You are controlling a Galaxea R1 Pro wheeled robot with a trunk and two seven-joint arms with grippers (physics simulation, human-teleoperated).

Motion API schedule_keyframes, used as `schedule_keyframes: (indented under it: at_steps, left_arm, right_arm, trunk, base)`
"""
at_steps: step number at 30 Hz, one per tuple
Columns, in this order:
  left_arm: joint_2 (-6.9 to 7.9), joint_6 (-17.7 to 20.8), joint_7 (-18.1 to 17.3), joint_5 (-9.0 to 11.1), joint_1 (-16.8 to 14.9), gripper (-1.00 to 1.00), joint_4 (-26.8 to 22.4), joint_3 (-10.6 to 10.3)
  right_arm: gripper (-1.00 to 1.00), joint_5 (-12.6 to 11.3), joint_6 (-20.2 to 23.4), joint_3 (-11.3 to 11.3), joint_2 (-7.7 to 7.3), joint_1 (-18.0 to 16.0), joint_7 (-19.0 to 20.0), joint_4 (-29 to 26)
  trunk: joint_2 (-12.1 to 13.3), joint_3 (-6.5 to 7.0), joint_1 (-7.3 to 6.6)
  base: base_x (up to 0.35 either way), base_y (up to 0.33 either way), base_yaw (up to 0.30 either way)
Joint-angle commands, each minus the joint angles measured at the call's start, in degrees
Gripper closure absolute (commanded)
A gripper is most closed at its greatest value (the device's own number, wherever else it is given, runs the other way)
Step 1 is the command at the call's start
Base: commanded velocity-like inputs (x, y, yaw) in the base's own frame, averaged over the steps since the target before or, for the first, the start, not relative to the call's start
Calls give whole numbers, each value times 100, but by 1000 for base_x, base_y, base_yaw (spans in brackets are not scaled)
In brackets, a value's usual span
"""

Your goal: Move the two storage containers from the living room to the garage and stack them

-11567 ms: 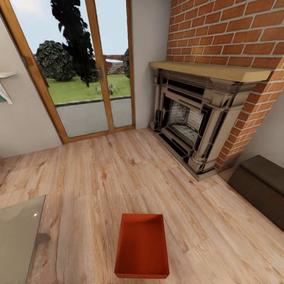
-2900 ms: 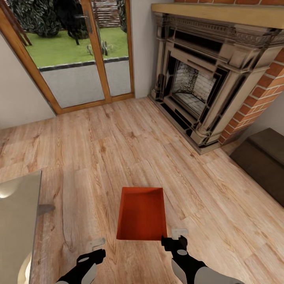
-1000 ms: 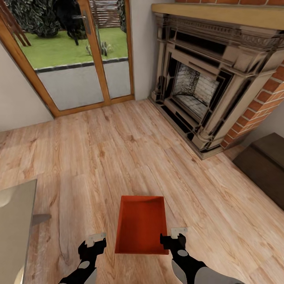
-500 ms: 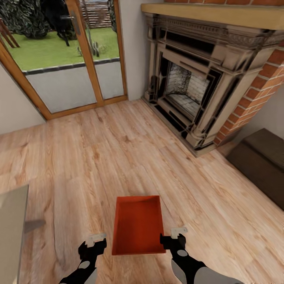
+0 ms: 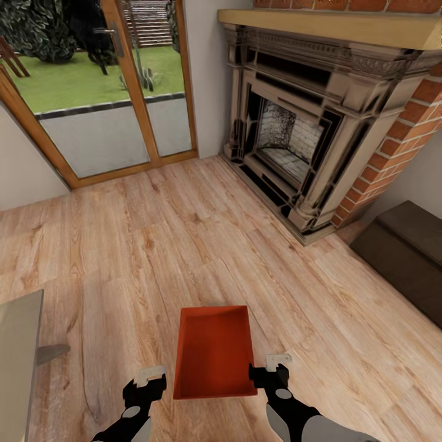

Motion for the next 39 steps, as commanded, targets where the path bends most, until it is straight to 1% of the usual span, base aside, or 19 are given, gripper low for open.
schedule_keyframes:
  at_steps: [1, 8, 15, 23, 31, 36, 39]
  left_arm:
    - [-2, -19, -1, 32, -3, -100, 5, 9]
    - [-2, -29, -3, 26, -3, -100, 5, 8]
    - [-5, -23, -3, 31, -3, -100, 5, 6]
    - [-14, -101, 3, -67, -3, -100, -5, 14]
    - [-11, -197, -3, -96, -3, -100, -12, 10]
    - [-11, -344, -3, -100, -3, -100, -4, 18]
    - [-11, -350, -3, -100, -3, -100, -4, 18]
  right_arm:
    - [-100, -57, -21, 49, 1, -4, -19, 6]
    - [-100, -56, -21, 49, -7, -4, -19, 6]
    - [-100, -56, -21, 49, -15, -4, -13, 6]
    - [-100, -56, -21, 49, -17, -4, -11, 6]
    - [-100, -56, -29, 49, -24, -4, -11, 6]
    - [-100, -56, -30, 45, -24, -4, -11, 6]
    - [-100, -59, -30, 41, -25, -4, -11, 6]
  trunk:
    - [-4, 5, 1]
    - [-4, 64, 1]
    - [-4, 73, 1]
    - [-4, 73, 1]
    - [-4, 73, 1]
    - [-4, 73, 1]
    - [-4, 73, 1]
  base:
    - [0, 0, 0]
    - [0, 0, 0]
    - [0, 0, 0]
    - [2, 0, 0]
    - [205, 0, 0]
    - [44, 0, 0]
    - [1, 0, 0]
